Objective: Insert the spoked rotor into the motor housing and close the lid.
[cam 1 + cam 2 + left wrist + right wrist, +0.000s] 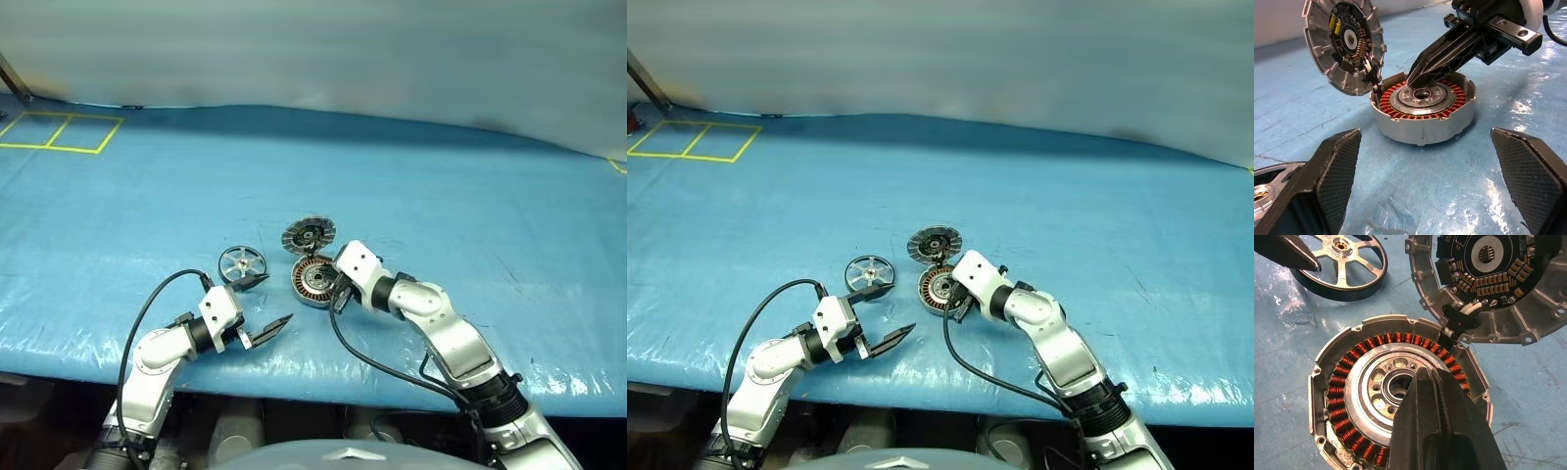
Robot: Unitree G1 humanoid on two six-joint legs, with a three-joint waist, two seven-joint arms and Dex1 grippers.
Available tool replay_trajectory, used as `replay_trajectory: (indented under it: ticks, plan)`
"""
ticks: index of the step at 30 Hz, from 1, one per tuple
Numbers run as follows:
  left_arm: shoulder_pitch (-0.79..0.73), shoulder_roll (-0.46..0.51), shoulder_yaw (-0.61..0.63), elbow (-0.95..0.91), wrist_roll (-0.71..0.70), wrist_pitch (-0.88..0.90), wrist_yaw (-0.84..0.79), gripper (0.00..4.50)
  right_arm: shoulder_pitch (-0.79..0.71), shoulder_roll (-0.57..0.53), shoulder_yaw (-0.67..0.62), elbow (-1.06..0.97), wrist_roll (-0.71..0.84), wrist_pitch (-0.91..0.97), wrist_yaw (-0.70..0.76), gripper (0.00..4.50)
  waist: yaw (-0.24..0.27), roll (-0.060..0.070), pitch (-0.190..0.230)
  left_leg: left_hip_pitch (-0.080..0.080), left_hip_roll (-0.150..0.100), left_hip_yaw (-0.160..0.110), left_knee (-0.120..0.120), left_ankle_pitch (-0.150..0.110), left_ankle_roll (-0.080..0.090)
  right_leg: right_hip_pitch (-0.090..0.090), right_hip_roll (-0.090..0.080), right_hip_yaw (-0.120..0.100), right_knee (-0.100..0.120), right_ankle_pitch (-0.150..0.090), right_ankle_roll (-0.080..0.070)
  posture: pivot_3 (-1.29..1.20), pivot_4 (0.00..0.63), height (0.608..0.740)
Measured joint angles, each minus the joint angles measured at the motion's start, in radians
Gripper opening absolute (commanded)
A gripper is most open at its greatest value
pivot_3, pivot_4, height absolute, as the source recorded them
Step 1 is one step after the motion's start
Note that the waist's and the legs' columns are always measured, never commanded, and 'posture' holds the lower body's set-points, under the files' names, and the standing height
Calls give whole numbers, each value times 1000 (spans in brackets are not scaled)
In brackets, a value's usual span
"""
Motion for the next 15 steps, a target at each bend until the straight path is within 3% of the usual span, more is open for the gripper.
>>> replay_trajectory:
  ticks: [15]
  plan:
    - [0,0,-3,0,0,0,0,4500,6,-3,-31,-77,46,47,0,51,0,3,6,-6,0,0,-4,3,6,-3,1,0,0,-1,-1,0,150,740]
